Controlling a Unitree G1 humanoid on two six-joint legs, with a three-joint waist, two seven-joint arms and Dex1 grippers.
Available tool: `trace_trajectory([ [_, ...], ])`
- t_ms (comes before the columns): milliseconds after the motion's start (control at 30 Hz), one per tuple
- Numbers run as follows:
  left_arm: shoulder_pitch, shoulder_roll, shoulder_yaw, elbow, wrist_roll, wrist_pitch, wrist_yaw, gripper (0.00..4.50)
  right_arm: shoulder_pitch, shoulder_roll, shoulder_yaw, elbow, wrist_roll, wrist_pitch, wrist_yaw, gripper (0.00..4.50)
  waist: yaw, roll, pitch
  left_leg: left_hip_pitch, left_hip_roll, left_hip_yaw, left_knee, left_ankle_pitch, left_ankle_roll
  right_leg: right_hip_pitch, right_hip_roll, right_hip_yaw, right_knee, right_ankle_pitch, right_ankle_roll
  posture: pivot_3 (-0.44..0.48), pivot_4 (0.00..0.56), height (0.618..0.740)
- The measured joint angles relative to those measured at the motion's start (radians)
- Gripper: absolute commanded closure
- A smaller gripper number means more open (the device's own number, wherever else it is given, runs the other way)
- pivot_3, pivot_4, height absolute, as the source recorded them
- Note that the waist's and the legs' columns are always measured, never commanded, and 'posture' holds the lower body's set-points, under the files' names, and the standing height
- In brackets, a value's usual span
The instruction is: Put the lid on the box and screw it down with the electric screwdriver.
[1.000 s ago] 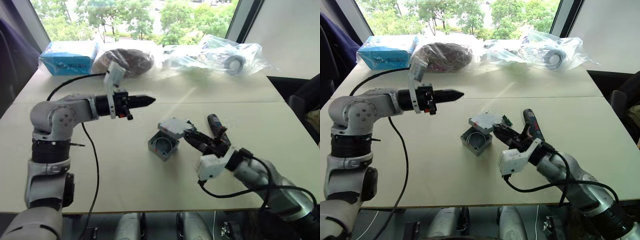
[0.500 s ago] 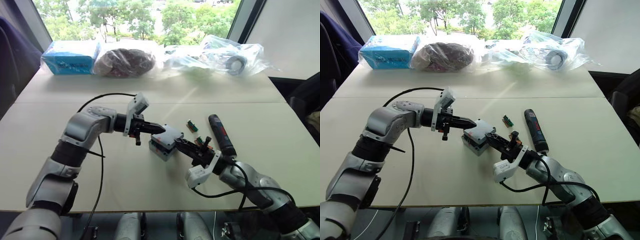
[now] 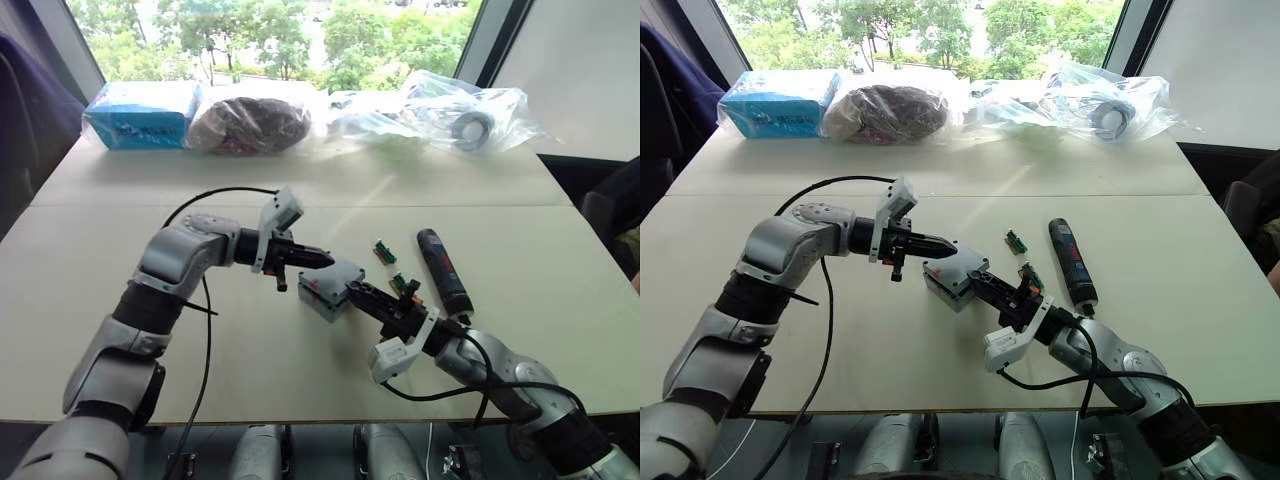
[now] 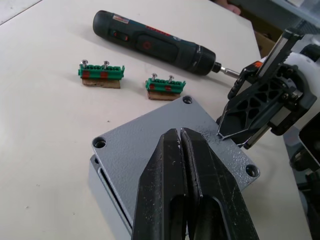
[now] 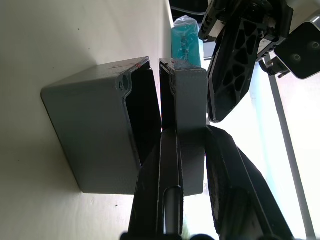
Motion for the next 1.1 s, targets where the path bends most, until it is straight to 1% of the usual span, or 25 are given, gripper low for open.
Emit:
trace_trajectory([
  [333,0.013,-0.007,-0.008,-0.002,0.019,-0.001,0.000,4.47,0.004,0.034,0.001,0.002,-0.047,0.014,-0.011,4.39,-0.001,0.000,0.000,0.000,0.000,0.000,0.000,0.000,0.000,0.000,0.000,0.000,0.000,0.000,0.000,0.000,0.150,0.740],
  [567,0.020,-0.007,-0.012,-0.015,0.032,-0.003,-0.001,4.47,0.003,0.035,0.001,0.005,-0.064,0.015,-0.014,4.39,-0.001,0.000,0.000,0.000,0.000,0.000,0.000,0.000,0.000,0.000,0.000,0.000,0.001,0.000,0.000,0.000,0.150,0.740],
  [833,0.039,-0.007,-0.030,-0.037,0.073,-0.060,-0.004,4.47,0.011,0.035,0.000,0.007,-0.072,0.015,-0.020,4.39,0.000,0.000,-0.001,0.002,0.000,0.000,0.000,0.000,0.000,0.002,0.000,0.000,0.001,0.000,0.000,0.000,0.150,0.740],
  [1100,0.038,-0.024,-0.027,-0.038,0.071,-0.045,0.000,4.47,0.019,0.035,-0.001,0.006,-0.101,0.024,-0.054,4.39,0.000,0.000,-0.001,0.002,0.000,0.000,0.001,0.000,0.000,0.002,0.000,0.000,0.001,0.000,0.000,0.000,0.150,0.740],
])
